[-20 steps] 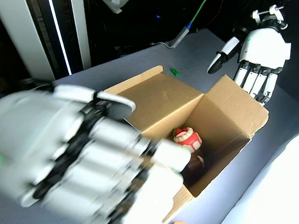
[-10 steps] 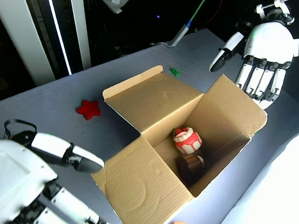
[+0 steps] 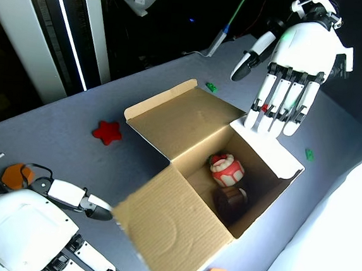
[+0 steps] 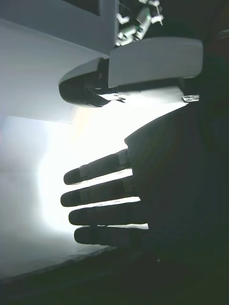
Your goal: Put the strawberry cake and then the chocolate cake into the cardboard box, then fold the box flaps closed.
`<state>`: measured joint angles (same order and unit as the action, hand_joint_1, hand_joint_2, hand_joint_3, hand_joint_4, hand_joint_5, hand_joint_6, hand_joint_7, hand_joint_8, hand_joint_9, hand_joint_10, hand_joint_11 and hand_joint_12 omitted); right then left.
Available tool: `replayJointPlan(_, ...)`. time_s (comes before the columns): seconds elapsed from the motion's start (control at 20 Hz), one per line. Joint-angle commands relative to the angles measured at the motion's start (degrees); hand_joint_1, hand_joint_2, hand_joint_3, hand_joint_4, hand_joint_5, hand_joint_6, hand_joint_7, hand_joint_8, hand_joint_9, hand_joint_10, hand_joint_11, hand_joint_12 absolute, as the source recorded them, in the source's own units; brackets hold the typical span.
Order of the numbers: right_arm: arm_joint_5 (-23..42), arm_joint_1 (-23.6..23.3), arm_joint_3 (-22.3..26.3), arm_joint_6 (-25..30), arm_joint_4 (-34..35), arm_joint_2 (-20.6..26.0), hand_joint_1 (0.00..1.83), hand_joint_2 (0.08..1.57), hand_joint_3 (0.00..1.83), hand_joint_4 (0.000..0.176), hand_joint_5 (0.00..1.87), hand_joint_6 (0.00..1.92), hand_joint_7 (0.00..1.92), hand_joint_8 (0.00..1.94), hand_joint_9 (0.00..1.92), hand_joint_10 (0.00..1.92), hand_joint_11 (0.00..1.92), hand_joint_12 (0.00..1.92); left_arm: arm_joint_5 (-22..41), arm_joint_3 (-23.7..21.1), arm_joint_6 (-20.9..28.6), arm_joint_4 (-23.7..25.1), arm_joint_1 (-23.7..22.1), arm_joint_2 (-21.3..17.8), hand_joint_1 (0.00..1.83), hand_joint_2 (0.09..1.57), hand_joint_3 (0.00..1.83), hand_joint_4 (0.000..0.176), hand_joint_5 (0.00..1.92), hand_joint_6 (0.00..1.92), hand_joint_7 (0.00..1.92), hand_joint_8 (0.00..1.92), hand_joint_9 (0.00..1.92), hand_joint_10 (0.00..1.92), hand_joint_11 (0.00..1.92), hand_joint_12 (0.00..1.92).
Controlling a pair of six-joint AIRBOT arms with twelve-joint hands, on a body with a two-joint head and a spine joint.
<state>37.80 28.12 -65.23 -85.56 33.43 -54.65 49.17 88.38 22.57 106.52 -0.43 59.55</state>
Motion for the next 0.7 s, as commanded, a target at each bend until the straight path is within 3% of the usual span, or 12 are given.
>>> replayJointPlan(0.0, 6.83, 0.04, -0.39, -0.23, -0.74, 0.79, 0.00, 1.18, 0.00, 0.000, 0.15, 0.01, 0.20, 0.00, 0.14, 0.00, 0.00, 0.28, -0.49, 0.46, -0.02, -3.31, -0.72, 0.18, 0.00, 1.21, 0.00, 0.019, 0.35, 0.00, 0.37, 0.00, 0.41, 0.00, 0.00, 1.05)
replayJointPlan(0.1, 5.70, 0.21, 0.53, -0.22, -0.49, 1.40, 0.00, 1.20, 0.00, 0.000, 0.10, 0.00, 0.14, 0.00, 0.11, 0.00, 0.00, 0.25, -0.48, 1.22, -0.01, -1.74, -0.71, 1.45, 0.00, 1.21, 0.00, 0.019, 0.35, 0.00, 0.36, 0.00, 0.41, 0.00, 0.00, 1.06)
replayJointPlan(0.25, 5.28, 1.62, 2.16, -1.20, -0.50, 1.73, 0.02, 1.20, 0.00, 0.000, 0.13, 0.01, 0.17, 0.00, 0.15, 0.01, 0.00, 0.46, -0.22, 3.04, 0.04, 0.29, -0.40, 3.53, 0.02, 1.22, 0.00, 0.023, 0.35, 0.00, 0.35, 0.00, 0.40, 0.00, 0.00, 1.03)
replayJointPlan(0.4, 3.16, 2.64, 2.21, -0.27, -0.49, 1.25, 0.00, 1.20, 0.00, 0.000, 0.14, 0.01, 0.17, 0.00, 0.15, 0.01, 0.00, 0.43, -0.22, 4.08, 0.14, 1.31, 0.72, 4.45, 0.02, 1.21, 0.00, 0.028, 0.35, 0.00, 0.36, 0.00, 0.40, 0.00, 0.00, 1.03)
replayJointPlan(0.65, 2.24, 3.63, 1.61, 1.78, -0.74, -1.21, 0.00, 1.20, 0.00, 0.000, 0.10, 0.00, 0.13, 0.00, 0.13, 0.00, 0.00, 0.32, -0.39, 3.55, 0.20, 1.71, 3.30, 3.85, 0.03, 1.21, 0.00, 0.018, 0.37, 0.00, 0.38, 0.00, 0.42, 0.01, 0.00, 1.09)
